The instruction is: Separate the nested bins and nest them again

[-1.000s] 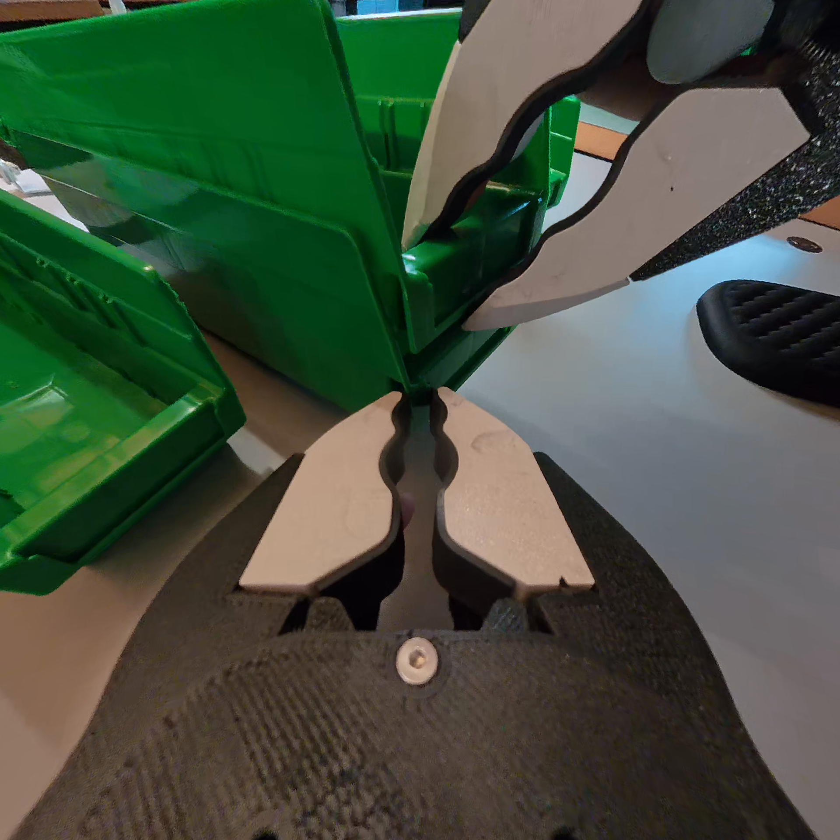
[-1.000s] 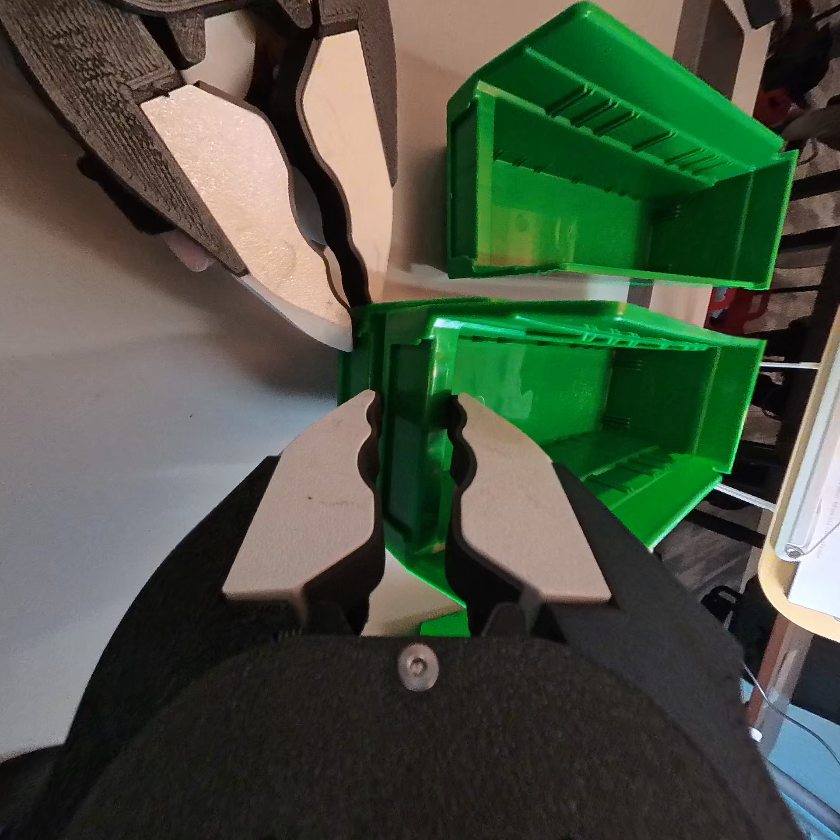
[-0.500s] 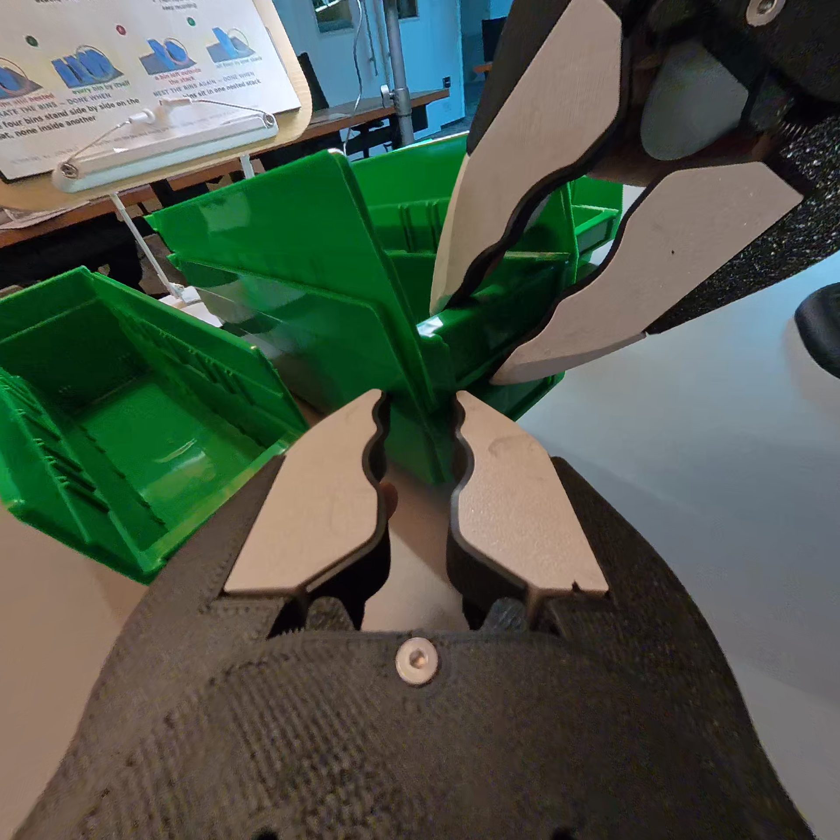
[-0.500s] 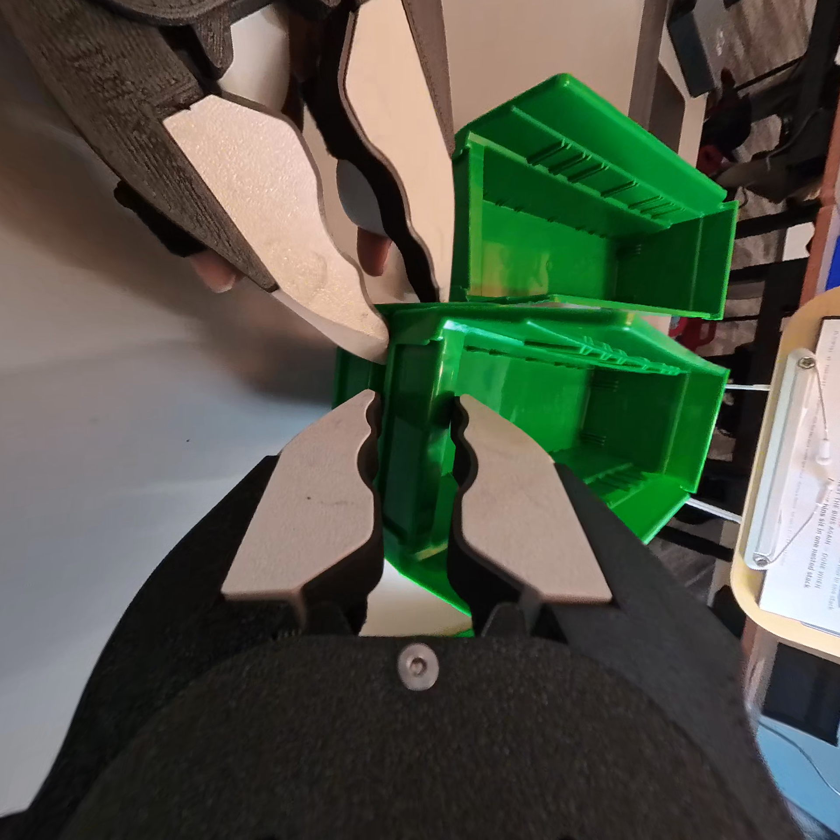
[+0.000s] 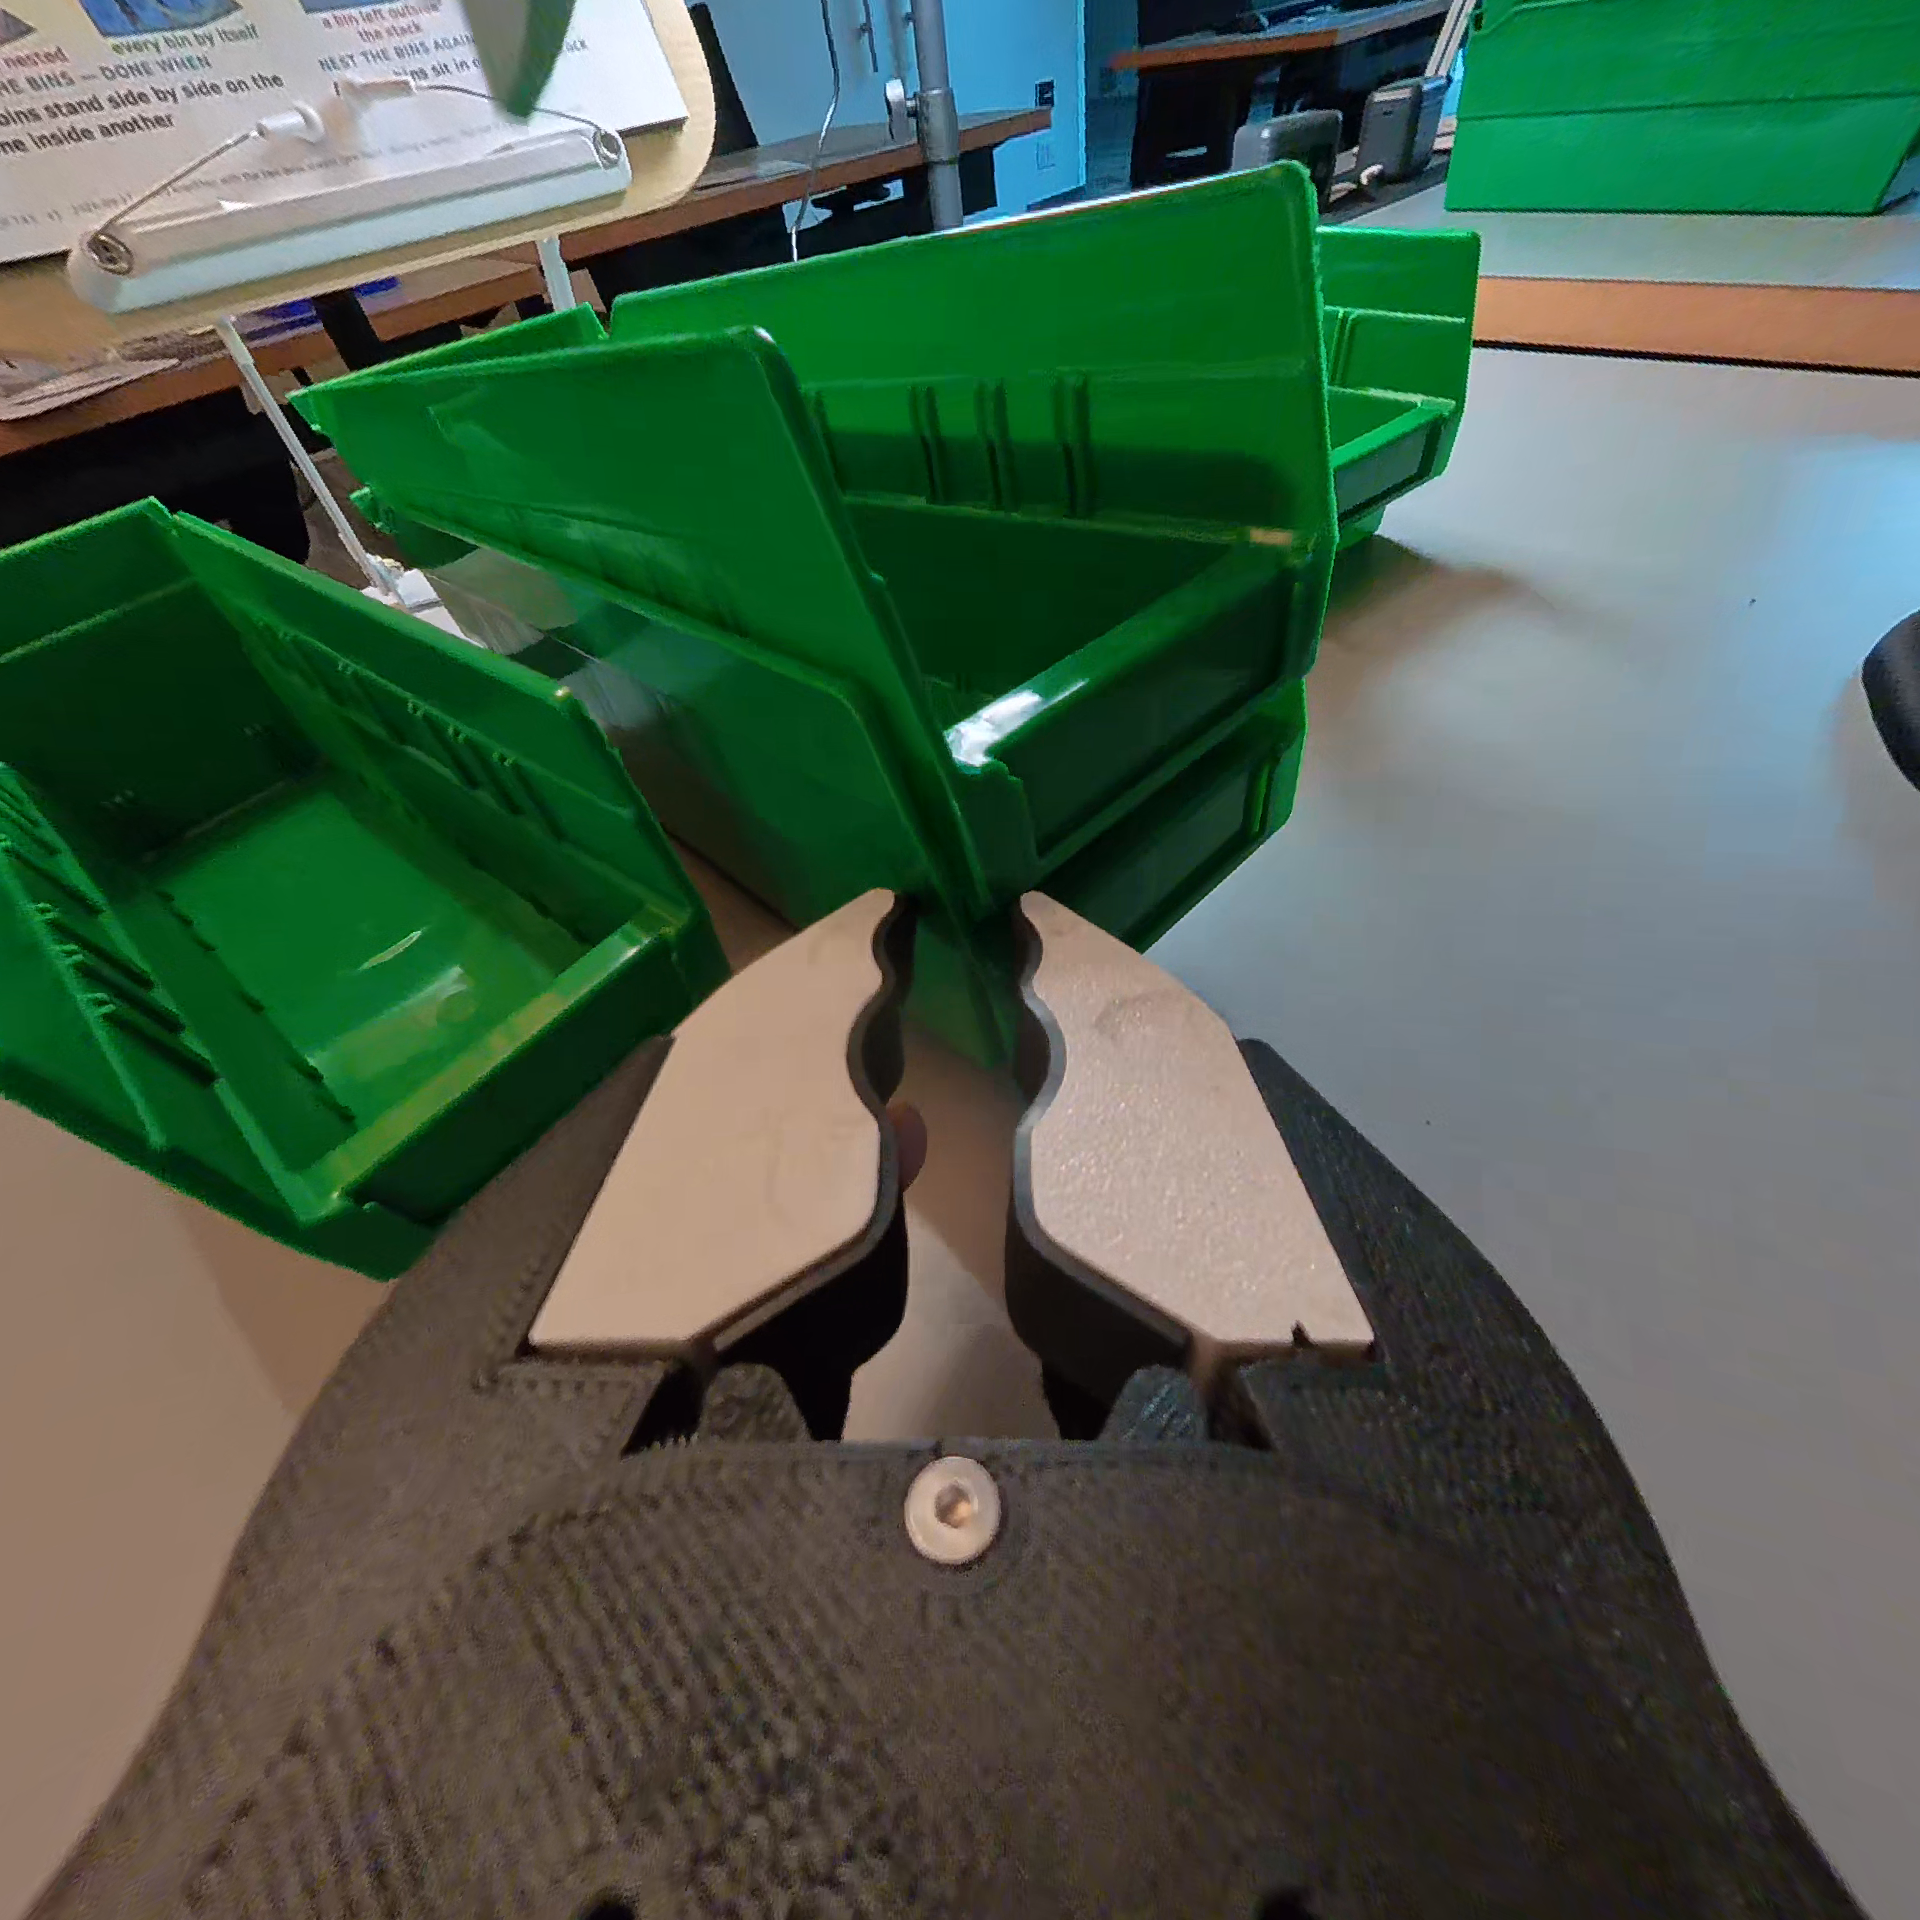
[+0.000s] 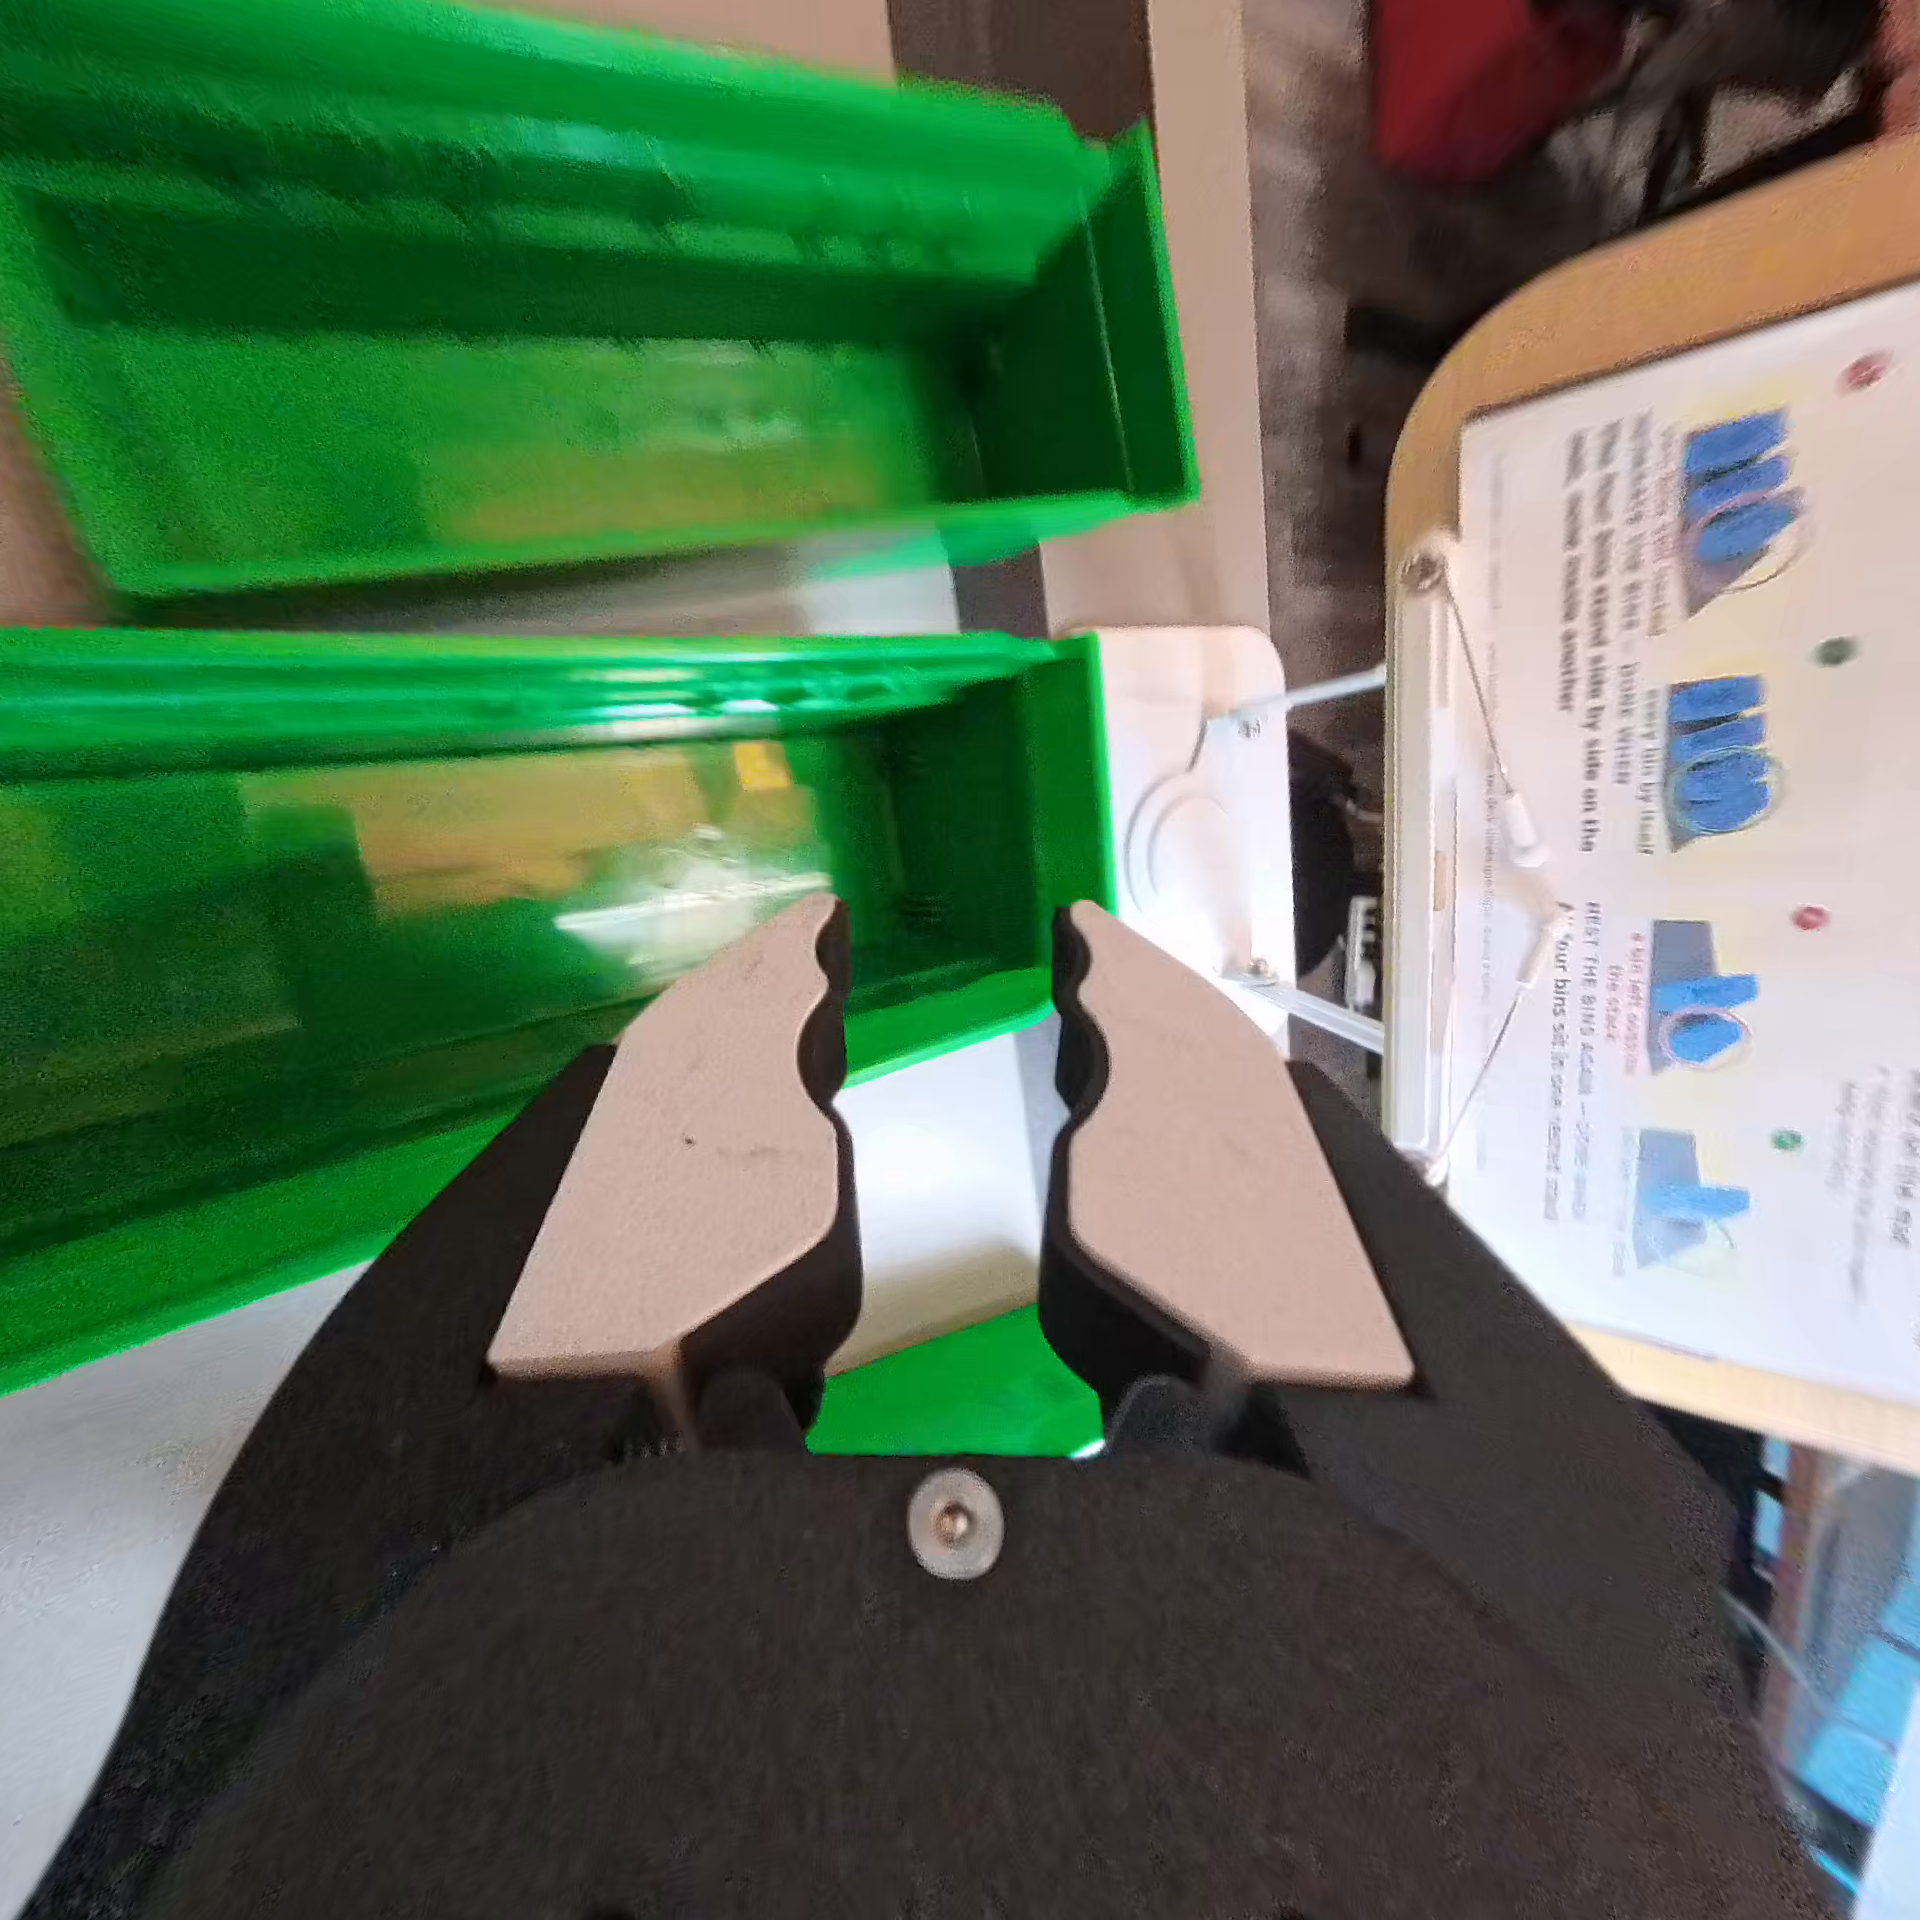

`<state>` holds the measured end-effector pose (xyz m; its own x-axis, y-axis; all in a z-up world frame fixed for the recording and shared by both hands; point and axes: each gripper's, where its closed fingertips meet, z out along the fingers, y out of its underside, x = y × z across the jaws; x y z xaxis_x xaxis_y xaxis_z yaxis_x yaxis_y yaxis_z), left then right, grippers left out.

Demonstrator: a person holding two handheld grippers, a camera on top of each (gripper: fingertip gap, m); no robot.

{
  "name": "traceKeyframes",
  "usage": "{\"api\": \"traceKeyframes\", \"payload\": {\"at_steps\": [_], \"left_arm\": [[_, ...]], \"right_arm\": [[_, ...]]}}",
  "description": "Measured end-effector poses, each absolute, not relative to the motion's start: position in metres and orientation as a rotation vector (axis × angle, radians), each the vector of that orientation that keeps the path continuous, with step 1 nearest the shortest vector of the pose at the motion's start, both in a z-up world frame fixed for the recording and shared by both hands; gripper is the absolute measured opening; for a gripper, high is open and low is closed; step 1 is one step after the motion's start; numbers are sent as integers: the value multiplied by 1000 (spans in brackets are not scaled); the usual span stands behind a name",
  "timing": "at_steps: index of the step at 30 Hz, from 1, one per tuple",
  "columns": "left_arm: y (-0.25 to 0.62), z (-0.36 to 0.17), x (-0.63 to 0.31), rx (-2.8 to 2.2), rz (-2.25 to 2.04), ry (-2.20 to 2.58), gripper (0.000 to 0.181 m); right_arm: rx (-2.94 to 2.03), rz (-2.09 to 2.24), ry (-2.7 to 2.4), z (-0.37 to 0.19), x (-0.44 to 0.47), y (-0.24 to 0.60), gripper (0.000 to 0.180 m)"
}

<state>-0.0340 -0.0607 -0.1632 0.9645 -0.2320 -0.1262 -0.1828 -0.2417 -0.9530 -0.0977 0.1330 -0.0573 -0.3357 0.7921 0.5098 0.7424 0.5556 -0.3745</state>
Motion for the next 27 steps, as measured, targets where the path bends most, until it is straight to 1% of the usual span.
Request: {"api": "traceKeyframes", "payload": {"at_steps": [3,6,8,10,13,14,15,16,20,24,27], "left_arm": [[-63,-167,-36,-1838,-67,312,16],[-64,-170,-36,-1849,-95,323,17],[-63,-173,-34,-1862,-110,338,17],[-63,-179,-31,-1891,-133,358,17],[-60,-183,-27,-1914,-157,363,17],[-59,-183,-26,-1918,-173,359,15],[-59,-183,-23,-1921,-209,354,9],[-59,-182,-21,-1923,-251,328,7],[-58,-186,-19,-1946,-259,332,6],[-58,-186,-17,-1933,-170,391,6],[-60,-184,-17,-1919,-110,430,12]], "right_arm": [[-1305,2,-2233,-95,-126,177,36],[-1350,2,-2306,-118,-148,198,31],[-1361,5,-2398,-128,-150,197,13],[-1326,2,-2463,-122,-149,195,11],[-1323,59,-2462,-97,-146,190,9],[-1321,63,-2448,-88,-145,189,9],[-1318,54,-2437,-78,-142,189,8],[-1311,40,-2435,-70,-138,187,8],[-1254,-35,-2403,-43,-125,178,7],[-1197,-51,-2340,-22,-118,165,6],[-1142,-109,-2295,-18,-116,161,7]]}}
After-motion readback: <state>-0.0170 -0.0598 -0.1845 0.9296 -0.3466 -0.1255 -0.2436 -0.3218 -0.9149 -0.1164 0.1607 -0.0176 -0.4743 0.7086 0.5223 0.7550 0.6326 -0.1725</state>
